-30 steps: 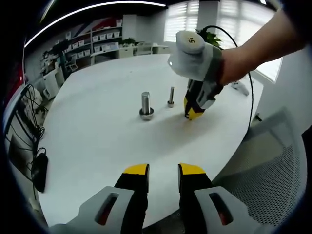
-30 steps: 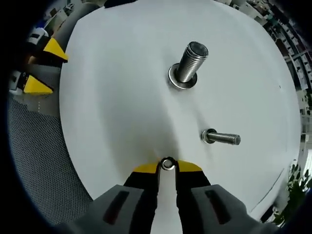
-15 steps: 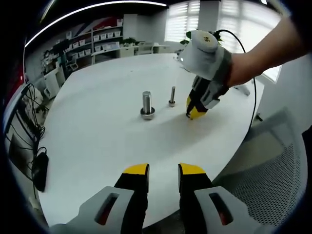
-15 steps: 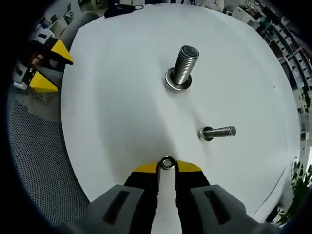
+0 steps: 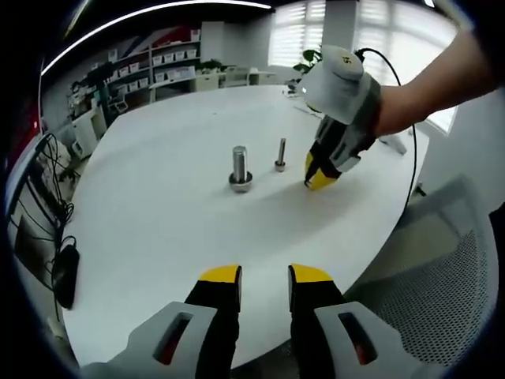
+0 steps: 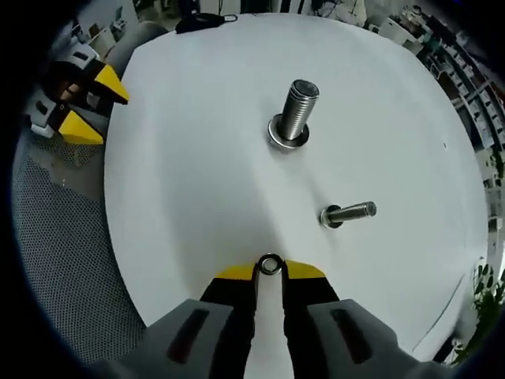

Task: Place the washer onto the threaded stud by aligning its center hole with the stud, sliding it down to the base, and recovering from edge contact or off-axis alignment until the washer reaches the visible bottom stop.

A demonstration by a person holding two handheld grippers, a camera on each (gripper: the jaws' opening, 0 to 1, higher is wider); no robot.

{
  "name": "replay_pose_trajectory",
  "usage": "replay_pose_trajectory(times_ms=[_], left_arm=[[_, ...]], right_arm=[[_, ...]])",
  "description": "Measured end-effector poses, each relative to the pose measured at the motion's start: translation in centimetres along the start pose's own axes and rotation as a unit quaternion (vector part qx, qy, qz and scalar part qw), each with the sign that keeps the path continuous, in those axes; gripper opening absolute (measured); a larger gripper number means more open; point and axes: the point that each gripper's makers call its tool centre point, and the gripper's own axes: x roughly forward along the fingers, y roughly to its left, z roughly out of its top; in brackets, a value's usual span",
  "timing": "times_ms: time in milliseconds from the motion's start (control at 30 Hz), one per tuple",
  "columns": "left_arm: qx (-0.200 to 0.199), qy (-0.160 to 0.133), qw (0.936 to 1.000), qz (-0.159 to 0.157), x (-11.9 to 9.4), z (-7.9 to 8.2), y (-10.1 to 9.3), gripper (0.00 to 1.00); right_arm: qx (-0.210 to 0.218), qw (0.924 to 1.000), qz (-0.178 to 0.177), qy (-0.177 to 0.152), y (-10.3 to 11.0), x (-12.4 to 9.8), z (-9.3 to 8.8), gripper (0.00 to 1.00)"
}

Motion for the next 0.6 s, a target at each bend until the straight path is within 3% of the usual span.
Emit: replay_pose_trajectory(times_ms=[600], left_arm=[[0.003,-0.003,1.0000,-0.003,0.0,0.1,-0.2,0.22]], right_arm=[[0.000,1.0000,-0.001,-0.007,-1.4,-2.1,-0.4,0.14]])
